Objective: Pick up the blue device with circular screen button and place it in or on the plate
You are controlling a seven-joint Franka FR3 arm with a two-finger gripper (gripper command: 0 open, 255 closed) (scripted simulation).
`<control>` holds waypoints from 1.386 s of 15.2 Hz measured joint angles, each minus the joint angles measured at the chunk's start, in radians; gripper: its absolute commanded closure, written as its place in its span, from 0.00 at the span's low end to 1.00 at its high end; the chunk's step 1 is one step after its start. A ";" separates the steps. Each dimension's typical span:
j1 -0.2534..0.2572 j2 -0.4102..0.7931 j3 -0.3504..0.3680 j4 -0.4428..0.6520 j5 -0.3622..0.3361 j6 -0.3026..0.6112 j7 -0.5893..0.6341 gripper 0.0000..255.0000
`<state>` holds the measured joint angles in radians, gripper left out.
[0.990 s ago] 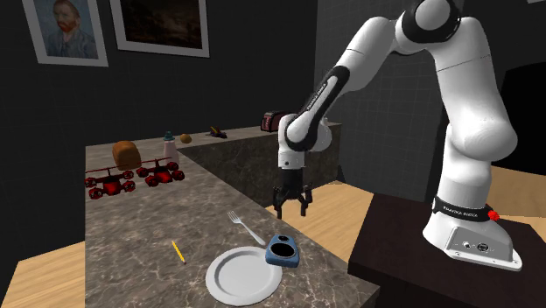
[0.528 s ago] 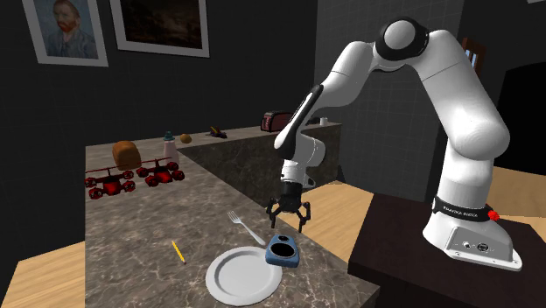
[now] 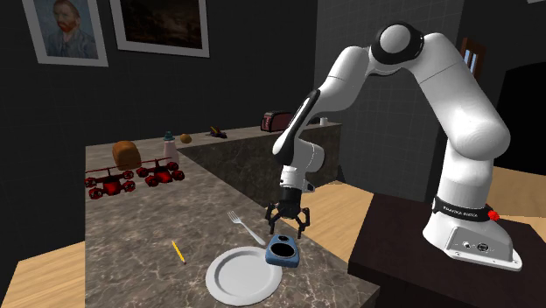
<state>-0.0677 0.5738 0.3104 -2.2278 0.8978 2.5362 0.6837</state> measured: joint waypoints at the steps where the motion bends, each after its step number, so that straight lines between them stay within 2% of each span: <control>1: 0.000 0.000 0.000 0.000 0.000 0.000 0.000 0.00; 2: 0.000 0.000 0.000 0.000 0.000 0.000 0.000 1.00; 12: 0.000 0.000 0.000 0.000 0.000 0.001 0.000 1.00; 21: 0.000 -0.113 -0.004 -0.039 -0.026 -0.062 0.062 1.00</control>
<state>-0.0679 0.4607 0.3064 -2.2673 0.8719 2.4739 0.7458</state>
